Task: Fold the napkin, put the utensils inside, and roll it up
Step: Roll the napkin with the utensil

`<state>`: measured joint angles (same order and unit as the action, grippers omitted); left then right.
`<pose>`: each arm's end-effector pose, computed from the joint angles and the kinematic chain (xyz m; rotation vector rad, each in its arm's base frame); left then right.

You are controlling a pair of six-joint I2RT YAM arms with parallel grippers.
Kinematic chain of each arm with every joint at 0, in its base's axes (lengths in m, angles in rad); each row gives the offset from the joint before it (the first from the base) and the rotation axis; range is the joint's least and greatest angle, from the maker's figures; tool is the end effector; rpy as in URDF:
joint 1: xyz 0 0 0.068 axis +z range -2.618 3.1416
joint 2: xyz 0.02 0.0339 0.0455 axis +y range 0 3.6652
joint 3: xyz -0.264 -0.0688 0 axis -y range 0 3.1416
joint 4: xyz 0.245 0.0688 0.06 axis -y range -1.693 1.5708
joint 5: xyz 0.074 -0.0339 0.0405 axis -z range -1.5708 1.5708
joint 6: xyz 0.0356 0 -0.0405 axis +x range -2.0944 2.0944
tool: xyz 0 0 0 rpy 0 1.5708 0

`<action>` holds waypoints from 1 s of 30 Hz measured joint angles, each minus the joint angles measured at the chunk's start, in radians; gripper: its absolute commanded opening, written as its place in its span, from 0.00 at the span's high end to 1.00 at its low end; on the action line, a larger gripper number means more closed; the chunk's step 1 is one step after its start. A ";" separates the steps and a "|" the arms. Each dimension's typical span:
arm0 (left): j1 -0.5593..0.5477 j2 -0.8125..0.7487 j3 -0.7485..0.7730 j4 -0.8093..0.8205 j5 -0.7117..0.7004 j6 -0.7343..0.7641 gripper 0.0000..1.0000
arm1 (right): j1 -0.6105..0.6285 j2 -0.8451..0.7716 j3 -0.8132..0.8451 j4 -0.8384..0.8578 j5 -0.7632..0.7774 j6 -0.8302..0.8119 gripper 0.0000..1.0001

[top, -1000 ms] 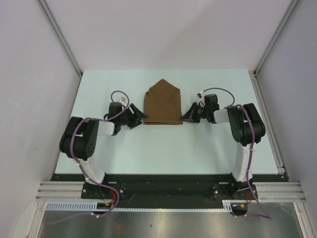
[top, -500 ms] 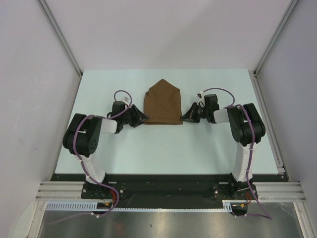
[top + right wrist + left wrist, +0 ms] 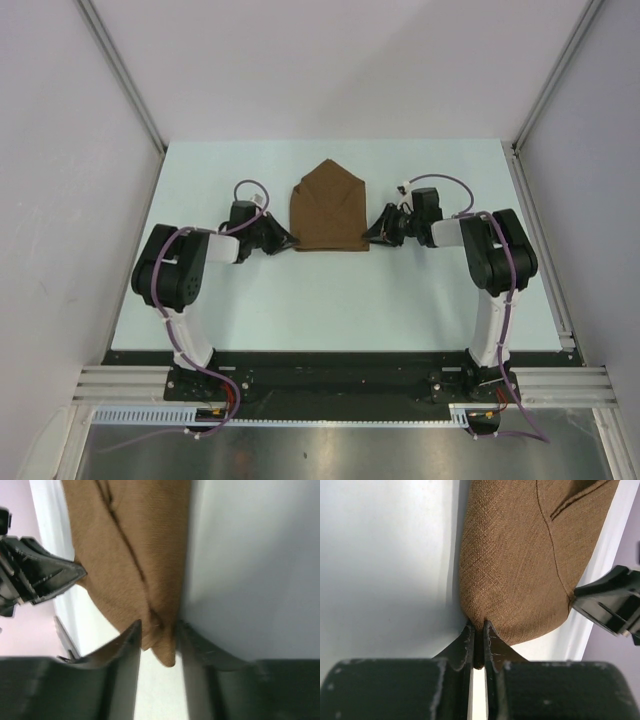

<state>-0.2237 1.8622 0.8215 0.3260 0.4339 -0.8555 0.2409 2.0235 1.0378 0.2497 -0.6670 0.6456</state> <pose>0.3397 -0.0926 0.1157 -0.5210 2.3784 -1.0260 0.3797 0.1160 0.1113 0.1207 2.4170 1.2035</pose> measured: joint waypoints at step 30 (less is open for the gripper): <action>0.040 0.035 0.137 -0.291 0.175 0.007 1.00 | 0.793 -0.037 0.077 0.089 1.018 -0.888 0.18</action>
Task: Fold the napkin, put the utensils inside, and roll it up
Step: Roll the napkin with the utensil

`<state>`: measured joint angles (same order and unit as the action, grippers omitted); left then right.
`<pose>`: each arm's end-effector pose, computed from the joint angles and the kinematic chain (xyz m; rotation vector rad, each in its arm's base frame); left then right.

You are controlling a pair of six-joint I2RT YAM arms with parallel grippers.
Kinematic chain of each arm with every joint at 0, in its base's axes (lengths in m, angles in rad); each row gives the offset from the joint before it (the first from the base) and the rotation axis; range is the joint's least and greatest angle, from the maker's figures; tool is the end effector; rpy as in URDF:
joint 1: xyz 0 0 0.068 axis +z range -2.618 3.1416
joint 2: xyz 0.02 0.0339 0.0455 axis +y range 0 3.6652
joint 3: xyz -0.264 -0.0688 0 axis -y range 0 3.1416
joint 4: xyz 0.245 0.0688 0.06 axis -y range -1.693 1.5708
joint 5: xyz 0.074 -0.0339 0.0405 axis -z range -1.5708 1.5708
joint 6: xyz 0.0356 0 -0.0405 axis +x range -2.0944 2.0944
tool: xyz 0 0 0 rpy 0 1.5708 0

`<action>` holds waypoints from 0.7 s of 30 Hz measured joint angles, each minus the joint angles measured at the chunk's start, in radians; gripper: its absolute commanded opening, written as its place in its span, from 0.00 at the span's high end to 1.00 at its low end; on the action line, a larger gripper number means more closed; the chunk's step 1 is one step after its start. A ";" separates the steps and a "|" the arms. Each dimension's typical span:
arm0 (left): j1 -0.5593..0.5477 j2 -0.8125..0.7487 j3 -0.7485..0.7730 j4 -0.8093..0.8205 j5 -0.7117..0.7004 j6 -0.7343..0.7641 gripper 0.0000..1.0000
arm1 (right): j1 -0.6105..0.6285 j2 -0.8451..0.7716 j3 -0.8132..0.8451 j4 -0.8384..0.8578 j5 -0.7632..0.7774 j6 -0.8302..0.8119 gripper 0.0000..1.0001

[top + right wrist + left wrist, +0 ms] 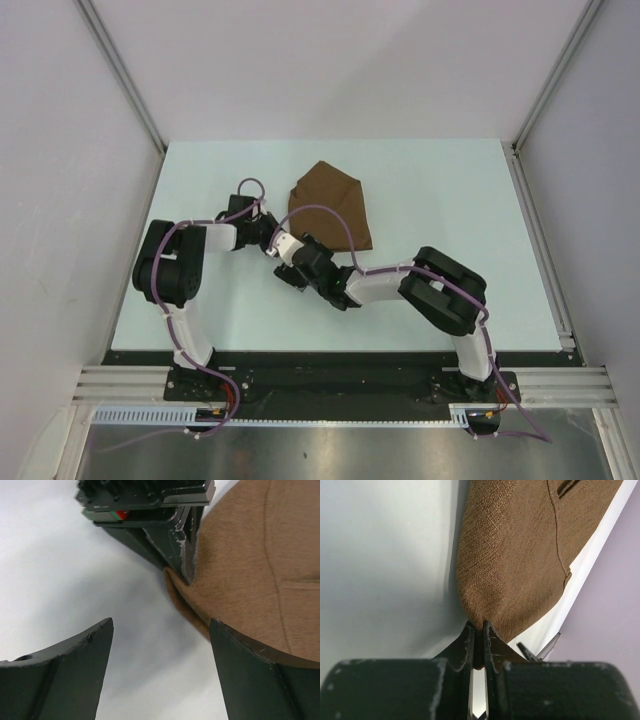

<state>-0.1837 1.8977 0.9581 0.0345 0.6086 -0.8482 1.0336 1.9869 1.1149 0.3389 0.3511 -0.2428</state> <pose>0.3517 -0.0861 0.1200 -0.5852 2.5673 -1.1616 0.2269 0.3570 0.1514 -1.0595 1.7786 0.1159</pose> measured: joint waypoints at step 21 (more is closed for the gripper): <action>0.027 0.000 0.029 -0.068 0.024 0.046 1.00 | -0.050 0.142 0.011 0.262 0.265 -0.220 0.25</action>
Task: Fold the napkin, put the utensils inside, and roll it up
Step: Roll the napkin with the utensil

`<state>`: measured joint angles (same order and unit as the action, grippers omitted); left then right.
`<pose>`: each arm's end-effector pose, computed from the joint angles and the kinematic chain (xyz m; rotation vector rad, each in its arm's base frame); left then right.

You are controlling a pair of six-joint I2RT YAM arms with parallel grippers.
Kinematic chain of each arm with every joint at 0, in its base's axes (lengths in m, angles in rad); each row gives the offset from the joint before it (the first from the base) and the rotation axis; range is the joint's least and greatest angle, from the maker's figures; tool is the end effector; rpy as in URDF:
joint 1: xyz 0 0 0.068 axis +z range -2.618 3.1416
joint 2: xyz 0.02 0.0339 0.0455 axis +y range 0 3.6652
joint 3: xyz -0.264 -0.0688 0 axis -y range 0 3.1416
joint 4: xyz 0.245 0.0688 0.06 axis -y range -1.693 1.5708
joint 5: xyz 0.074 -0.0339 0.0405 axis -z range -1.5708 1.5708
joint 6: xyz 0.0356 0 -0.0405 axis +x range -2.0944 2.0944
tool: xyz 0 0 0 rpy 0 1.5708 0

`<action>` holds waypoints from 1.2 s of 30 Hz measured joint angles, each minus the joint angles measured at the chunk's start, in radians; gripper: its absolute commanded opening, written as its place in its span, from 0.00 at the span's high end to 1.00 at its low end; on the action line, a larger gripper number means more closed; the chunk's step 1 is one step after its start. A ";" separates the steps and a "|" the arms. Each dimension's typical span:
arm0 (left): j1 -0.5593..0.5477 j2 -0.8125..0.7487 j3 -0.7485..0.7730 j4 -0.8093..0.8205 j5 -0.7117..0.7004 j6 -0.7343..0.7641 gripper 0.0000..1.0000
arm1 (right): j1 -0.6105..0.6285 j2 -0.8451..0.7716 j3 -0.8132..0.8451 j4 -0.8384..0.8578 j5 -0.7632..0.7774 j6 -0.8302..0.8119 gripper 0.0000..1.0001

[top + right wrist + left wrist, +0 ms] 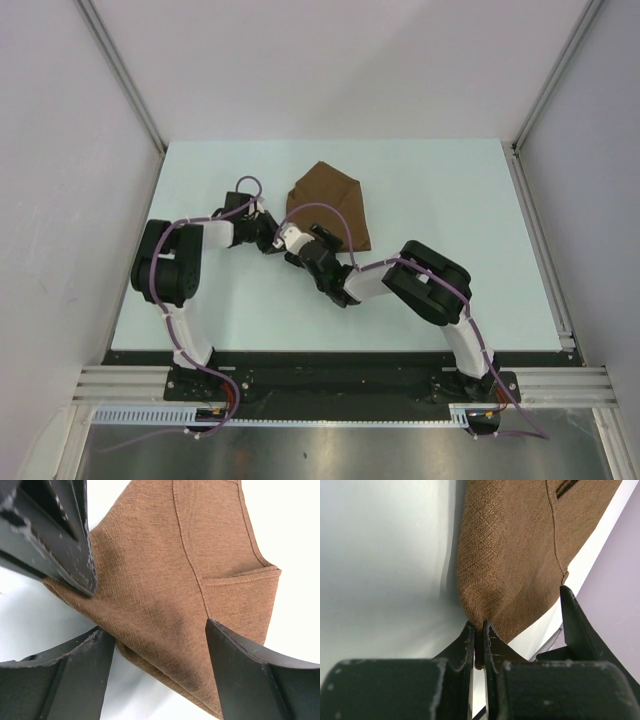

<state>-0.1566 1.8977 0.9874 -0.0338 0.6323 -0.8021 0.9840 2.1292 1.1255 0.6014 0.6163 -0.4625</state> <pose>0.3550 -0.0774 0.1237 -0.5713 2.5892 -1.1594 0.2591 0.3524 0.1226 -0.9392 1.6564 -0.2554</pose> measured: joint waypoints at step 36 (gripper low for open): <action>0.037 -0.122 0.052 -0.131 -0.139 0.138 0.03 | -0.087 -0.045 0.154 -0.477 -0.378 -0.030 1.00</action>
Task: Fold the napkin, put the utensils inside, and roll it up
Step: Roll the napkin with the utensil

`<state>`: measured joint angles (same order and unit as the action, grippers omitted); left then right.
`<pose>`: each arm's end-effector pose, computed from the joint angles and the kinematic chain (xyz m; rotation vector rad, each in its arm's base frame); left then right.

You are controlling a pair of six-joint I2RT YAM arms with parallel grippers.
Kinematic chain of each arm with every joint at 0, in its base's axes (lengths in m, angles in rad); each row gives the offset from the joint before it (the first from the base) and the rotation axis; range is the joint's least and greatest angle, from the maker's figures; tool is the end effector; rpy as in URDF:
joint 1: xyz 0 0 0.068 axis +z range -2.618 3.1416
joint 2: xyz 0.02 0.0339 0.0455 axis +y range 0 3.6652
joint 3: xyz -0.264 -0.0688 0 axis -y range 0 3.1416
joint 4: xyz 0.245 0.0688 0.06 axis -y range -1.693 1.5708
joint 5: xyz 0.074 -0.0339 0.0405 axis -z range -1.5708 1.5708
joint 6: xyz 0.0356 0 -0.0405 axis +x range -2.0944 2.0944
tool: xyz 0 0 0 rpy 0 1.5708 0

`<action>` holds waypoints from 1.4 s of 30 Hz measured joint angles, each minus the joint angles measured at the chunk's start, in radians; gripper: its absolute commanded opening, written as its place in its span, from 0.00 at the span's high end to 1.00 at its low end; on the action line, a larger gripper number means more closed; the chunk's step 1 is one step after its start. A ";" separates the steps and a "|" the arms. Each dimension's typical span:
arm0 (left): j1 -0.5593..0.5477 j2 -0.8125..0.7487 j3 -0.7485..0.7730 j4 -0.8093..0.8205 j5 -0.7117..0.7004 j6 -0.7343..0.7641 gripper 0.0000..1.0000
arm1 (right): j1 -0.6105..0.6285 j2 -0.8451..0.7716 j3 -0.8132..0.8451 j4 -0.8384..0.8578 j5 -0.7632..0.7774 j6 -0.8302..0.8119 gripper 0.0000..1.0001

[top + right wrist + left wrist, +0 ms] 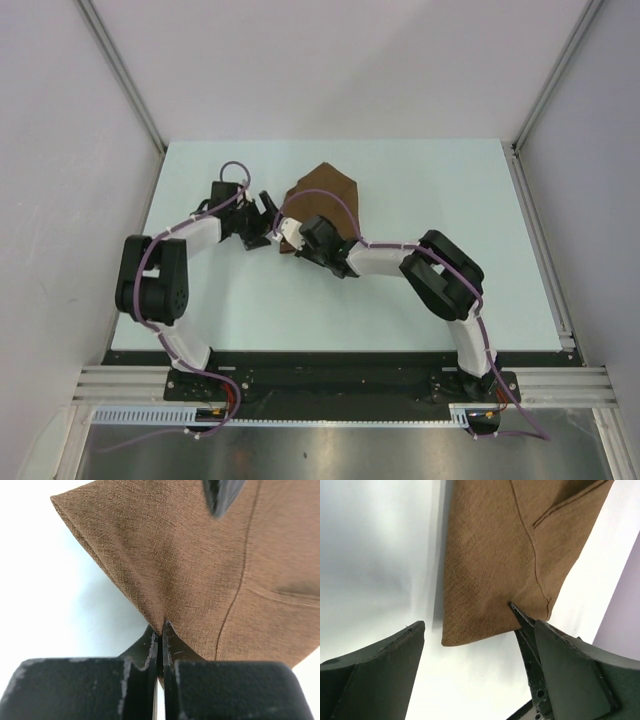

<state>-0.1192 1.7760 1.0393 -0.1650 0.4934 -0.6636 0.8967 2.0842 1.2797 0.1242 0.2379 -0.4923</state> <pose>0.3564 -0.0597 0.1692 -0.4709 2.5179 -0.9324 0.2857 0.3442 0.1402 -1.3267 1.7911 -0.0473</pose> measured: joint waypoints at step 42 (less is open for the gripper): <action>-0.362 -0.681 -0.621 0.267 -0.499 0.290 0.14 | -0.231 0.304 0.597 -1.014 -1.060 0.249 1.00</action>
<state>-0.4808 1.0950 0.4179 0.1017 -0.0051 -0.3737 0.6659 2.3886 1.8771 -0.8894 -0.8219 -0.2436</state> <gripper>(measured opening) 0.893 0.021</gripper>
